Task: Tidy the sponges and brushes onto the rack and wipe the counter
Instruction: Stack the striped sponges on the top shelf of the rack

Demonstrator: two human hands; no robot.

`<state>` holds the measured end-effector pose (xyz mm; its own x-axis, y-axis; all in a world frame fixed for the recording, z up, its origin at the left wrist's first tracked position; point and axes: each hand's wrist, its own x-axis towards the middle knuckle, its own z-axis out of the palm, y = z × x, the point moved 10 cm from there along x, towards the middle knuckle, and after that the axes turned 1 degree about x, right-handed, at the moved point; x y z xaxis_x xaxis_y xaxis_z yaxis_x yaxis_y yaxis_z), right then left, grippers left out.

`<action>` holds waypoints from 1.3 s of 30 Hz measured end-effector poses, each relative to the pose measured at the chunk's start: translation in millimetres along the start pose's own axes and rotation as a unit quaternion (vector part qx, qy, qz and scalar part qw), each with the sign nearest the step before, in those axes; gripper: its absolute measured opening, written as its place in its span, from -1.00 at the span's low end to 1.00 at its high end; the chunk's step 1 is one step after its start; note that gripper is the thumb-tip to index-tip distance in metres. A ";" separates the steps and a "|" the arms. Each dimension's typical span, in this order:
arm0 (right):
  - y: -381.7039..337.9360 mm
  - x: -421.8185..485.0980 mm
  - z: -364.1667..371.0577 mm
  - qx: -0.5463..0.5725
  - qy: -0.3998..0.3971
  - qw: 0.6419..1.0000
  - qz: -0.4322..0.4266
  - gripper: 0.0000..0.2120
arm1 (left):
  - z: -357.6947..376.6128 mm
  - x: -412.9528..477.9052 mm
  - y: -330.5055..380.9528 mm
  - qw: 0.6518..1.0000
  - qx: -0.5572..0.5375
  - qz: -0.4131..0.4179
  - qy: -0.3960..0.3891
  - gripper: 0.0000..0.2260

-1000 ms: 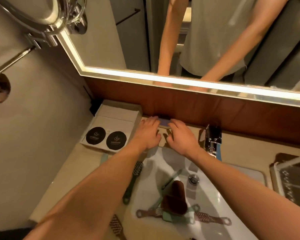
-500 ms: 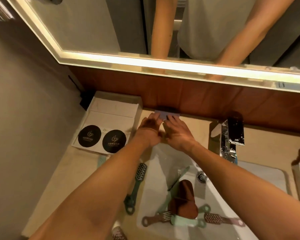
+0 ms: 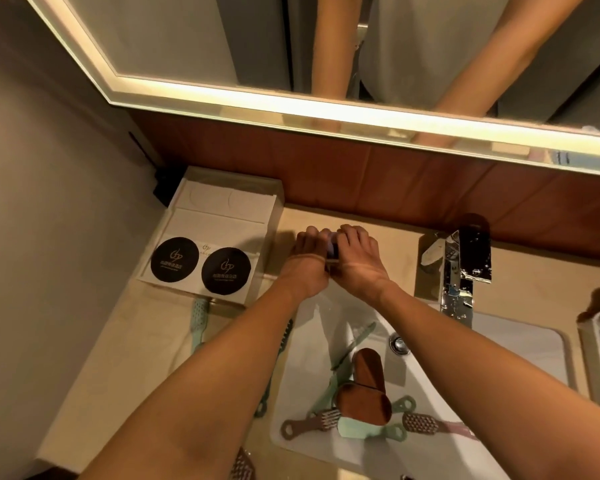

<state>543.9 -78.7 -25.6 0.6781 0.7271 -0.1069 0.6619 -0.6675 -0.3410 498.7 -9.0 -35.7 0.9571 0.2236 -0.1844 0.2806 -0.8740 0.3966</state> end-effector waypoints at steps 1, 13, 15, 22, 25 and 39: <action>-0.3 -2.4 1.5 -0.002 0.000 1.000 0.002 -0.47 | 0.1 -2.9 -0.6 1.000 0.004 -0.004 -0.002 -0.28; 0.6 -62.1 12.7 0.015 -0.016 0.999 0.039 -0.28 | 26.6 -52.1 -2.8 1.000 0.025 -0.011 -0.014 -0.41; 5.1 -75.8 19.2 0.005 -0.022 0.999 0.040 -0.35 | 36.0 -63.8 4.0 0.999 0.028 0.016 -0.006 -0.49; 28.3 -132.2 42.3 0.031 -0.071 0.996 0.047 -0.39 | 81.7 -103.2 26.0 0.996 0.059 0.060 -0.019 -0.44; 43.3 -154.7 48.3 0.060 -0.084 0.991 0.082 -0.38 | 108.9 -113.0 33.4 0.995 0.069 0.039 -0.060 -0.48; 82.2 -231.0 70.1 0.094 -0.136 0.976 0.143 -0.81 | 214.2 -170.6 99.7 0.955 0.112 0.108 -0.255 -0.34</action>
<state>419.3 -290.3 -94.4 0.6996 0.5475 -0.4591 0.3699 -0.8272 -0.4229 347.8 -226.6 -157.4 0.8155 -0.1605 -0.5561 0.0047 -0.9589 0.2837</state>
